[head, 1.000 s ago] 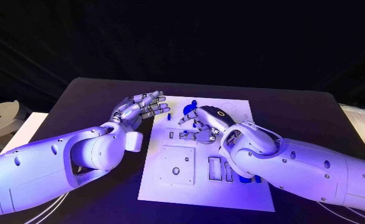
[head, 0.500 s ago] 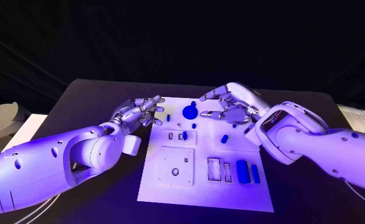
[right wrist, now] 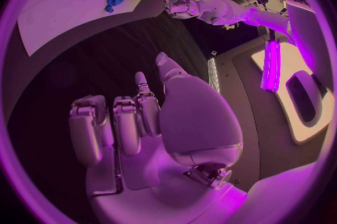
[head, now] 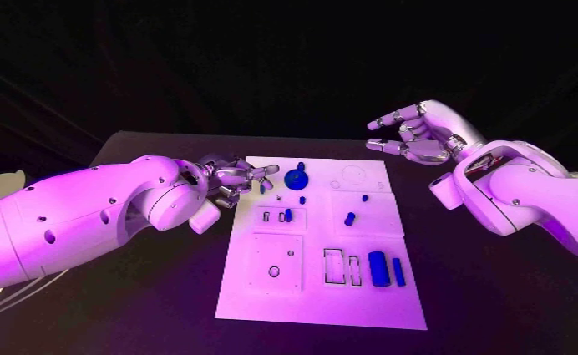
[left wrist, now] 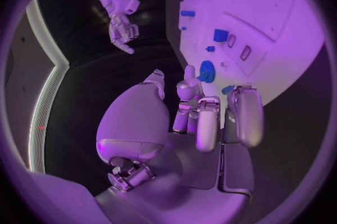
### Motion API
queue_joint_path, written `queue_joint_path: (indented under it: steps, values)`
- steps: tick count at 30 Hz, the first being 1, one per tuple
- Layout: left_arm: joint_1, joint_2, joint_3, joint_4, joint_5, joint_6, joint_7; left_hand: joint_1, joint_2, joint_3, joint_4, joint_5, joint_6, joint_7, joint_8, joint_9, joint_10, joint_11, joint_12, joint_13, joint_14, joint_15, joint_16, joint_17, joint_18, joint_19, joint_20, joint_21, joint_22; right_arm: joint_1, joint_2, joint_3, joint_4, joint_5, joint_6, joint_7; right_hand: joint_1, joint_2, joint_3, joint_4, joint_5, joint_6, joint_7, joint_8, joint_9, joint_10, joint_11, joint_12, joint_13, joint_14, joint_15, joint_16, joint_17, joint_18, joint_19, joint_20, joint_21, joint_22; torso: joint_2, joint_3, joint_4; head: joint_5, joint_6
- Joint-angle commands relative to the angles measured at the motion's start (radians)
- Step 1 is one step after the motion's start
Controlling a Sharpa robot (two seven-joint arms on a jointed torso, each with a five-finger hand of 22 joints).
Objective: Assemble the parts on the task board
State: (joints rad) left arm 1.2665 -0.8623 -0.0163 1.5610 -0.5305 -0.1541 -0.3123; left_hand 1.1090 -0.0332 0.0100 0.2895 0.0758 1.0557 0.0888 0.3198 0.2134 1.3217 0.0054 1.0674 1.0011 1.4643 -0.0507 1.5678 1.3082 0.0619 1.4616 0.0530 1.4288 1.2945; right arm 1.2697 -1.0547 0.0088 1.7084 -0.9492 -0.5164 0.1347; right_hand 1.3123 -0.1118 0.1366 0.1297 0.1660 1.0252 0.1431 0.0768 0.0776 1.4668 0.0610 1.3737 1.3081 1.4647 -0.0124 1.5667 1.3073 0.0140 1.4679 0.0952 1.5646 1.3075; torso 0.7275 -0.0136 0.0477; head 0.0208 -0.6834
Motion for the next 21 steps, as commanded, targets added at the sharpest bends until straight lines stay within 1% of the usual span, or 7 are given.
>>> queue_joint_path:
  steps: [1, 3, 5, 7, 10, 13, 21]
  values:
    - [0.017, 0.03, -0.001, -0.025, -0.289, 0.167, -0.261, -0.001, 0.001, -0.038, 0.0, -0.02, -0.001, -0.012, 0.049, 0.038, 0.01, -0.007, 0.052, 0.055, 0.106, -0.011, 0.003, 0.263, -0.013, 0.02, -0.004, 0.018, 0.027, 0.0, 0.001, -0.001, -0.007, 0.032, 0.025, 0.002, 0.002, 0.01, -0.006, -0.002, 0.007, 0.008, -0.002, 0.003, 0.001, -0.005, -0.004, -0.007, 0.139, 0.106, -0.001, 0.003, 0.262, -0.014, 0.103, 0.0, 0.006, 0.263, -0.011, 0.0045, 0.0038, -0.006, 0.0]
    - [0.024, 0.051, -0.001, -0.04, -0.324, 0.198, -0.282, 0.019, 0.011, -0.061, 0.006, -0.017, -0.016, -0.019, 0.092, 0.078, 0.012, -0.009, 0.079, 0.084, 0.106, -0.011, 0.003, 0.263, -0.014, 0.02, -0.01, 0.028, 0.042, -0.001, 0.003, -0.001, -0.012, 0.029, 0.028, -0.003, 0.002, 0.01, -0.007, -0.002, 0.007, 0.008, -0.002, 0.003, 0.001, -0.005, -0.004, -0.008, 0.138, 0.105, -0.001, 0.003, 0.261, -0.014, 0.103, 0.0, 0.006, 0.263, -0.012, 0.005, 0.0047, -0.01, 0.0]
    - [0.028, 0.07, -0.002, -0.051, -0.348, 0.221, -0.295, 0.059, 0.025, -0.052, -0.007, 0.004, -0.019, -0.023, 0.113, 0.098, 0.023, -0.012, 0.103, 0.111, 0.106, -0.015, 0.003, 0.263, -0.018, 0.024, -0.009, 0.037, 0.059, -0.001, 0.006, -0.001, -0.014, 0.024, 0.03, -0.007, 0.007, 0.014, -0.007, -0.004, 0.016, 0.008, -0.003, 0.002, 0.001, -0.005, -0.005, -0.009, 0.137, 0.105, -0.001, 0.002, 0.26, -0.014, 0.103, -0.001, 0.006, 0.263, -0.012, 0.0048, 0.0045, -0.013, 0.002]
    - [0.031, 0.088, -0.003, -0.064, -0.363, 0.243, -0.305, 0.078, 0.029, -0.046, -0.003, 0.009, -0.025, -0.024, 0.127, 0.116, 0.028, -0.014, 0.116, 0.125, 0.106, -0.016, 0.003, 0.263, -0.019, 0.025, -0.011, 0.041, 0.066, -0.001, 0.007, -0.002, -0.016, 0.019, 0.031, -0.011, 0.015, 0.019, -0.008, -0.008, 0.034, 0.008, -0.003, 0.001, 0.001, -0.006, -0.005, -0.01, 0.136, 0.105, -0.002, 0.002, 0.26, -0.014, 0.103, -0.002, 0.006, 0.263, -0.012, 0.0044, 0.0071, -0.015, 0.003]
    - [0.034, 0.122, -0.005, -0.092, -0.382, 0.273, -0.319, 0.076, 0.029, -0.051, 0.001, 0.006, -0.03, -0.027, 0.142, 0.138, 0.037, -0.015, 0.133, 0.145, 0.106, -0.018, 0.003, 0.263, -0.021, 0.028, -0.011, 0.048, 0.079, -0.003, 0.009, -0.002, -0.017, 0.009, 0.036, -0.025, 0.017, 0.02, -0.011, -0.009, 0.044, 0.008, -0.003, 0.0, 0.0, -0.007, -0.005, -0.012, 0.135, 0.105, -0.002, 0.002, 0.259, -0.014, 0.103, -0.002, 0.006, 0.263, -0.012, 0.0052, 0.0075, -0.016, -0.006]
    - [0.035, 0.149, -0.006, -0.119, -0.392, 0.286, -0.328, 0.037, 0.022, -0.086, 0.003, -0.02, -0.038, -0.03, 0.156, 0.163, 0.043, -0.016, 0.144, 0.158, 0.106, -0.02, 0.003, 0.263, -0.022, 0.03, -0.012, 0.052, 0.087, -0.003, 0.011, -0.002, -0.02, -0.015, 0.037, -0.043, 0.016, 0.021, -0.013, -0.009, 0.047, 0.007, -0.002, -0.001, 0.0, -0.009, -0.005, -0.016, 0.132, 0.104, -0.002, -0.001, 0.255, -0.014, 0.102, -0.002, 0.005, 0.262, -0.012, 0.0043, 0.006, -0.011, -0.012]
    - [0.035, 0.207, -0.013, -0.163, -0.4, 0.275, -0.334, 0.015, 0.013, -0.131, 0.003, -0.028, -0.047, -0.032, 0.17, 0.192, 0.046, -0.02, 0.151, 0.167, 0.106, -0.022, 0.003, 0.263, -0.023, 0.031, -0.015, 0.057, 0.095, -0.005, 0.015, -0.003, -0.02, -0.077, 0.044, -0.072, 0.015, 0.022, -0.017, -0.007, 0.056, 0.007, -0.002, -0.002, 0.0, -0.011, -0.005, -0.02, 0.13, 0.102, -0.002, -0.004, 0.249, -0.013, 0.099, -0.002, 0.003, 0.258, -0.011, 0.0044, 0.0047, -0.008, -0.02]
